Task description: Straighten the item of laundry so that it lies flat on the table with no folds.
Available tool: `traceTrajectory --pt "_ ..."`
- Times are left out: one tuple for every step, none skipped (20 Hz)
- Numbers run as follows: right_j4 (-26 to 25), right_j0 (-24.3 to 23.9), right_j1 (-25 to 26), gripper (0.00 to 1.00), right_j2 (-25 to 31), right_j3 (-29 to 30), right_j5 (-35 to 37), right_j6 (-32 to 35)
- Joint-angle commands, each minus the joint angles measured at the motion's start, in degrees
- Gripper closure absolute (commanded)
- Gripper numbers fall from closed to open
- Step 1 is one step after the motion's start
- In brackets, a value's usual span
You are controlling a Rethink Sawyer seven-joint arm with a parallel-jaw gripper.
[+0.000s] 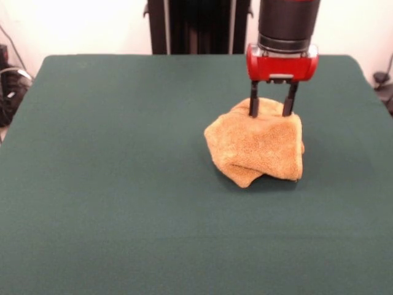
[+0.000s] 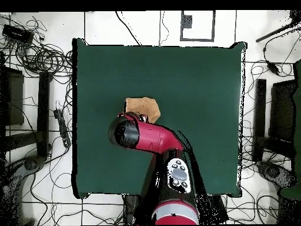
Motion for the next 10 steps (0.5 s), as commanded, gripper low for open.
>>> traceTrajectory --pt "3.8 0.0 -1.2 0.00 7.7 1.2 8.4 10.8" --pt "3.9 -0.2 -1.3 0.00 7.8 1.2 8.7 10.7" --pt "4.0 0.1 -1.6 0.00 7.6 0.9 9.3 10.8" --pt "4.0 -0.1 -1.7 0.00 7.7 0.9 9.5 10.7" --pt "4.2 0.3 -2.1 0.00 7.5 0.5 10.2 10.8" --pt "4.3 0.2 -2.1 0.00 7.5 0.5 10.4 10.6" --pt "4.3 0.6 -2.3 0.00 7.2 0.1 10.9 10.8" --pt "4.4 1.0 -2.5 0.00 6.9 -0.4 11.4 11.0" --pt "4.5 1.6 -2.7 0.00 6.6 -0.8 12.0 11.3" --pt "4.4 1.7 -2.6 0.00 6.3 -1.1 12.1 11.3"
